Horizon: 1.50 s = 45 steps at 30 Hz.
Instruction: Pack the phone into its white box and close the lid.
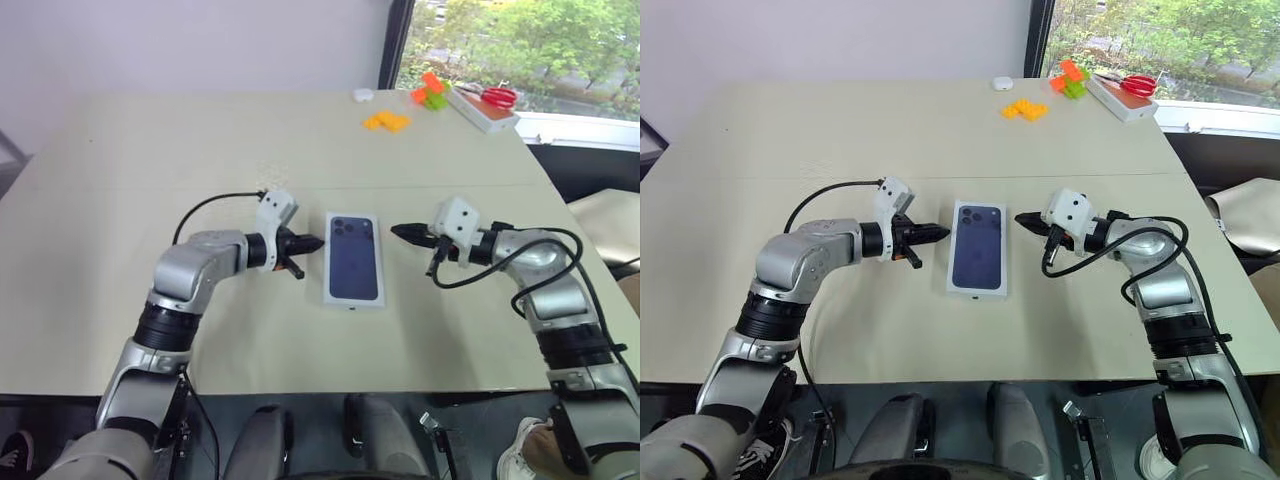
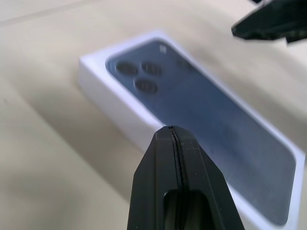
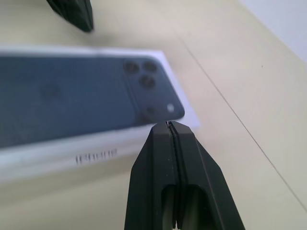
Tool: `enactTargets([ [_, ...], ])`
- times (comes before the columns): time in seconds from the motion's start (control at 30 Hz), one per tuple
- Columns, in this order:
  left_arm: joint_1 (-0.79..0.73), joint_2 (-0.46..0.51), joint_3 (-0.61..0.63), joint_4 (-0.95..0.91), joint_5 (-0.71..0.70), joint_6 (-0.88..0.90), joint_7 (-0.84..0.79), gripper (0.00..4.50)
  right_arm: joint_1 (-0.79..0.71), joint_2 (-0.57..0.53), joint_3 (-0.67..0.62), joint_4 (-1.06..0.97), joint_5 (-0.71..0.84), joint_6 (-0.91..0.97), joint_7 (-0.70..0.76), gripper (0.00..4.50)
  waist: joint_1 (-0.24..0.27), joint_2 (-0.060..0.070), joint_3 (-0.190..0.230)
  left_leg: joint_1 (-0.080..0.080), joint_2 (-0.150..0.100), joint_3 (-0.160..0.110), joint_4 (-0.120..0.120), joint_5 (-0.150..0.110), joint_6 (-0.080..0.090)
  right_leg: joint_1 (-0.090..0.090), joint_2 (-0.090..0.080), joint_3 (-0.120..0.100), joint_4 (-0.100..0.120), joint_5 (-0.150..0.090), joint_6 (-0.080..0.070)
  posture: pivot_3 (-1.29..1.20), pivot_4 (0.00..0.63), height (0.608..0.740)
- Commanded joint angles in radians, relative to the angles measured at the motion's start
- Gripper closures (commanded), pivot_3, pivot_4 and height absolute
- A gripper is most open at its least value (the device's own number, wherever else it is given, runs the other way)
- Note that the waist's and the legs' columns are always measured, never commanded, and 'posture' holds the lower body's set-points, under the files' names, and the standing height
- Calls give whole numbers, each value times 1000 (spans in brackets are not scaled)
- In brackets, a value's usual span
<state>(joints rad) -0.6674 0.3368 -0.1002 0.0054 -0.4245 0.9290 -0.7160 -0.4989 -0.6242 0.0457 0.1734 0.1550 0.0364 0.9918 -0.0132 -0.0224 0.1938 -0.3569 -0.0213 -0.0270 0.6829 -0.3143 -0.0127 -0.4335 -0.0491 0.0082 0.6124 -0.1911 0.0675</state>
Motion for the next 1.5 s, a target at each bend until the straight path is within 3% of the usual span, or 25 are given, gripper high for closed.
enactTargets([
  [0.03,-18,-47,-29,3,16,-31,30,4500,-9,24,9,-50,6,9,-20,4475,0,0,0,0,0,0,0,0,0,0,0,0,0,0,0,0,150,740],
  [0.17,24,-79,-86,35,61,-75,49,4500,36,59,73,-22,-88,-30,-90,4475,0,0,0,0,0,0,0,0,0,0,0,0,0,0,0,0,150,740],
  [0.33,89,-37,-126,53,104,-97,45,4500,113,60,109,-65,-110,-7,-99,4475,-2,0,-1,1,0,0,0,0,0,0,0,1,0,0,0,0,150,740],
  [0.53,98,-32,-121,65,99,-108,46,4500,103,55,102,-60,-119,-17,-102,4475,-2,0,-1,5,0,0,0,0,0,4,1,0,0,-2,1,0,150,740],
  [0.73,85,-10,-74,-4,47,-62,32,4500,91,47,46,-115,-17,44,-50,4475,-4,0,-1,4,1,0,0,0,0,4,1,0,0,0,0,0,150,740],
  [0.87,85,45,-45,-117,-9,30,11,4500,138,30,12,-257,146,205,29,4475,-3,0,0,1,1,0,0,0,0,0,2,0,1,0,0,0,150,740],
  [1.07,168,77,-172,-117,75,-47,15,4500,210,43,103,-280,32,136,-15,4475,0,1,0,1,0,-1,-1,0,0,1,0,-1,-1,-1,0,0,150,740],
  [1.27,166,67,-156,-105,76,-62,15,4500,218,11,137,-273,-19,97,4,4475,2,0,0,1,0,0,0,0,0,1,0,0,-1,-3,1,0,150,740],
  [1.5,102,56,-25,-101,1,-75,-1,4500,116,45,24,-258,129,199,-12,4475,0,0,1,0,0,0,0,0,0,0,0,0,-1,-1,0,0,150,740],
])
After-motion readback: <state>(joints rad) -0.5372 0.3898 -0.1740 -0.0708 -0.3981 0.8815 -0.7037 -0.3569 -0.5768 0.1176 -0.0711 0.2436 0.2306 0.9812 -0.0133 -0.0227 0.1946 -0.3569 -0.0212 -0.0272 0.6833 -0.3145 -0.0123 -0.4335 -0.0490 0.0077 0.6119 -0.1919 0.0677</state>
